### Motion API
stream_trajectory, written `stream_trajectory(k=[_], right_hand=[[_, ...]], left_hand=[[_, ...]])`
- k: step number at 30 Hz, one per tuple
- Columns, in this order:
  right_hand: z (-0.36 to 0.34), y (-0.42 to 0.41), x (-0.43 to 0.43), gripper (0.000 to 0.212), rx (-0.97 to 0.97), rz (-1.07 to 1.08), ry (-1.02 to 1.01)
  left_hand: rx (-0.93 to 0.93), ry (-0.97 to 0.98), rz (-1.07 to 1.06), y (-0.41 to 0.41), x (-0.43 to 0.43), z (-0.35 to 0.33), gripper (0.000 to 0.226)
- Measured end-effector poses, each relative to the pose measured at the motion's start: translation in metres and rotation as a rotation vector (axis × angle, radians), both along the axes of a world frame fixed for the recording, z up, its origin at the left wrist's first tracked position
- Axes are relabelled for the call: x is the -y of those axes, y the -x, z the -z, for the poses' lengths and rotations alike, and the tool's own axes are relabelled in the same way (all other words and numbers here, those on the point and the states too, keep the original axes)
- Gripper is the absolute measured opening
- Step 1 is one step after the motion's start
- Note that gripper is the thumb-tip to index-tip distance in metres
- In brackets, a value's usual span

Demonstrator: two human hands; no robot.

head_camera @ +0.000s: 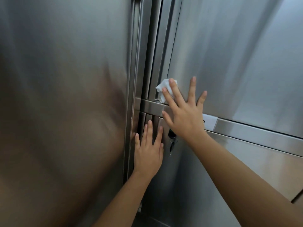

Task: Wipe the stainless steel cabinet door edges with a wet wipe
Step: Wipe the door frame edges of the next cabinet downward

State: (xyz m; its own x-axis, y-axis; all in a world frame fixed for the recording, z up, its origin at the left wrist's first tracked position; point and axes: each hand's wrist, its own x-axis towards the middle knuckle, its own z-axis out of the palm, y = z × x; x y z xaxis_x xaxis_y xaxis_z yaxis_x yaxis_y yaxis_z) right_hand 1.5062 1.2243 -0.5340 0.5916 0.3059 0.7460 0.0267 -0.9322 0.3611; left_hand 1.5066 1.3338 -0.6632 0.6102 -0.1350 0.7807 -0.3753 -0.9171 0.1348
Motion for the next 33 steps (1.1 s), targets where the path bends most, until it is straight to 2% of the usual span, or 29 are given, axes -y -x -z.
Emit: stream_trajectory(k=[8, 13, 17, 21, 28, 33], right_hand=[[0.014, 0.006, -0.003, 0.068, -0.019, -0.025, -0.018], [0.039, 0.011, -0.013, 0.065, -0.117, 0.068, 0.244], [0.05, 0.008, -0.018, 0.064, -0.14, 0.13, 0.279], [0.056, 0.011, -0.018, 0.064, -0.129, 0.211, 0.344], [0.071, 0.02, -0.026, 0.063, -0.194, 0.229, 0.394], [0.084, 0.028, -0.03, 0.062, -0.102, 0.251, 0.338]], left_hand=[[-0.099, -0.008, 0.032, 0.007, -0.004, 0.013, 0.062], [-0.109, -0.011, 0.09, 0.007, -0.011, 0.011, 0.059], [-0.072, -0.048, 0.098, 0.006, -0.018, 0.019, 0.057], [-0.109, -0.08, 0.087, 0.008, -0.024, 0.034, 0.064], [-0.082, -0.085, 0.094, 0.007, -0.027, 0.04, 0.054], [-0.09, -0.094, 0.1, 0.007, -0.028, 0.045, 0.053]])
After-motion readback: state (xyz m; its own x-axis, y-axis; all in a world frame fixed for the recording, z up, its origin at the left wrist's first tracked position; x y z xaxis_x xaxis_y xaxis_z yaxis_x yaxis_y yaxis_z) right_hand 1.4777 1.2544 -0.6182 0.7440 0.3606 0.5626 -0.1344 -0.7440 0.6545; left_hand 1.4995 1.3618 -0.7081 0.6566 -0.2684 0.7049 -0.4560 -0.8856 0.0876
